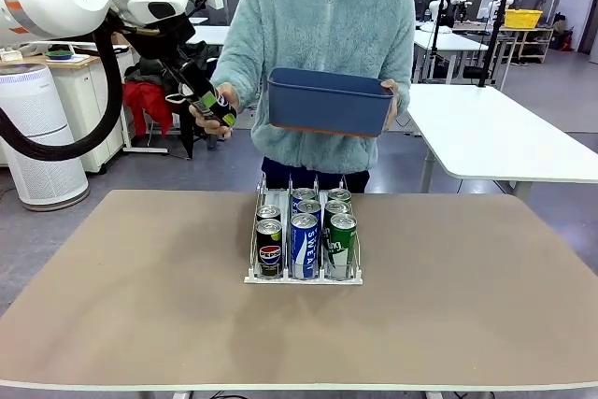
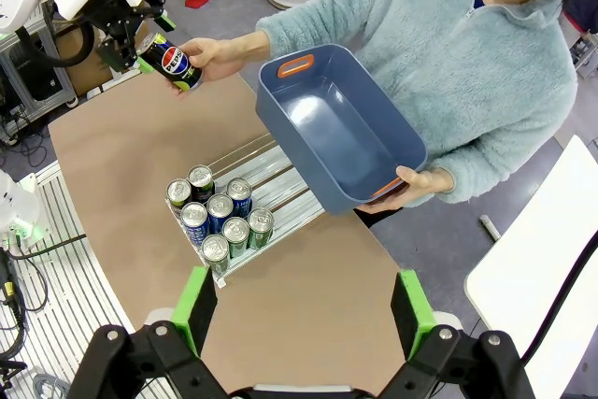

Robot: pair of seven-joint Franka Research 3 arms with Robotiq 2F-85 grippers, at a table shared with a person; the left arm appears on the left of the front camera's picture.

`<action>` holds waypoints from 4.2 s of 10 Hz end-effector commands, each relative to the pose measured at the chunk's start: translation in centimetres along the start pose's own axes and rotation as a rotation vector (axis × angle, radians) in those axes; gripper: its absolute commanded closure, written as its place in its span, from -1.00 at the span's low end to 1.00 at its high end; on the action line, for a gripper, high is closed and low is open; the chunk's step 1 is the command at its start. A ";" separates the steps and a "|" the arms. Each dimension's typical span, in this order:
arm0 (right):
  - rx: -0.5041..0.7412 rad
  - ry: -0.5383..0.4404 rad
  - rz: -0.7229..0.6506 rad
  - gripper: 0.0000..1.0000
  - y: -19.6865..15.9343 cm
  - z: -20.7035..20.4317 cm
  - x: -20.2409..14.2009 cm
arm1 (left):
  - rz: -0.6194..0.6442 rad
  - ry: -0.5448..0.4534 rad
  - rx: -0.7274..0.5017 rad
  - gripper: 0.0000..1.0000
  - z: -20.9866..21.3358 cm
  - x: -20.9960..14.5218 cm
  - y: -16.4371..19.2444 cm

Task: Fill the beverage cans into the dispenser.
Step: Pick up the Pepsi coke handed by the human, then place the picked Pepsi coke in the line of the Automatic Can Dispenser with the same cans.

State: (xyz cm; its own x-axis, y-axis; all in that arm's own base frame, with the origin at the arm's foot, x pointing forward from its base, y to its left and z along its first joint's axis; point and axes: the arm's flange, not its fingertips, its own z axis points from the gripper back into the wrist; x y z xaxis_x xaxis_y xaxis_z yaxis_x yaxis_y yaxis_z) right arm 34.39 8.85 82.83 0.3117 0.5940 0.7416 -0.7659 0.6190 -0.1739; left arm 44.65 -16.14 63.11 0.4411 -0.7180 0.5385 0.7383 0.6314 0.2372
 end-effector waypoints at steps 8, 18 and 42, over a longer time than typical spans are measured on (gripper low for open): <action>-0.002 -0.002 0.000 -1.00 0.0 0.0 0.0 | 0.030 -0.018 -0.012 -1.00 -0.8 -0.5 0.1; -0.002 -0.002 0.000 -1.00 0.0 0.0 0.0 | 0.012 -0.013 0.004 1.00 -0.6 -0.6 -0.3; -0.002 -0.002 0.000 -1.00 0.0 0.0 0.0 | 0.017 -0.017 -0.007 1.00 -0.7 -0.3 -0.1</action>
State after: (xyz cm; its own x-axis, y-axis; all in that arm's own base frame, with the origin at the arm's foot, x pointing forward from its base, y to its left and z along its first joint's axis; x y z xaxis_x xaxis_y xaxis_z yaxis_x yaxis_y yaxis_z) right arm 34.39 8.85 82.83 0.3117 0.5940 0.7416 -0.7659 0.6190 -0.1739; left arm 44.80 -16.23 62.22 0.4464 -0.7038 0.5526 0.7365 0.6398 0.2198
